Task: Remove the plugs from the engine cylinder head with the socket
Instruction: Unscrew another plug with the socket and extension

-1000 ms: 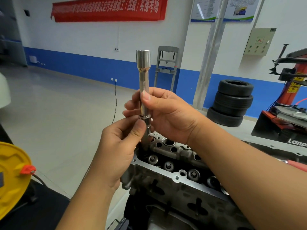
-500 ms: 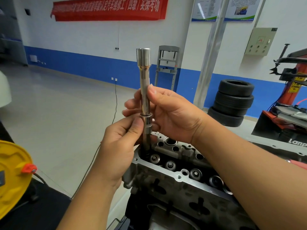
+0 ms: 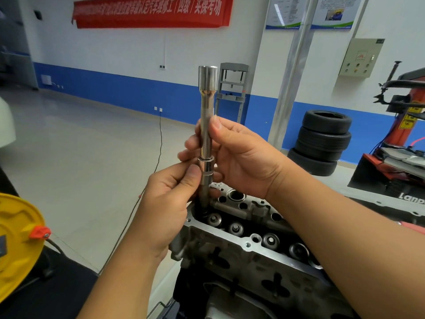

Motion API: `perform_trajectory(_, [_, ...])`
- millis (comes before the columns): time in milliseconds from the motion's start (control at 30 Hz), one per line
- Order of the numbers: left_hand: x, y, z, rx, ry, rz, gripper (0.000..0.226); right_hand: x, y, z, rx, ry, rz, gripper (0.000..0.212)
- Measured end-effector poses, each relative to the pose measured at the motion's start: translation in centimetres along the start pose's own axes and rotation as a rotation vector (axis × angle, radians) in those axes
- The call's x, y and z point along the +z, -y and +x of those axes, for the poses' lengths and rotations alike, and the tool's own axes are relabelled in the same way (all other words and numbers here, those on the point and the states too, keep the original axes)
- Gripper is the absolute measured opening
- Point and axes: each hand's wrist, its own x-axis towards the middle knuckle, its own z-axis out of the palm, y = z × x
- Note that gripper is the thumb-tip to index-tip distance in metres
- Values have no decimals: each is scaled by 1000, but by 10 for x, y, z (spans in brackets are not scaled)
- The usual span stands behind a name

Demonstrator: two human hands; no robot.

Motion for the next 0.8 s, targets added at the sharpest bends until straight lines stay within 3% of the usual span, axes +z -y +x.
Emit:
perform_trajectory(167, [0, 2, 2, 37, -88, 10, 25, 0, -1, 3, 7, -3, 34, 30])
perform_trajectory(267, [1, 2, 3, 76, -114, 52, 21, 2, 0, 4, 1, -8, 69, 23])
perform_trajectory(500, [-1, 0, 0, 2, 37, -4, 27, 2, 1, 1, -17, 31, 81, 27])
perform_trajectory(667, [0, 4, 3, 37, -88, 25, 28, 3, 2, 2, 29, 1, 58, 37])
perform_trajectory(800, [0, 2, 2, 99, -107, 50, 31, 6, 3, 2, 4, -28, 48, 29])
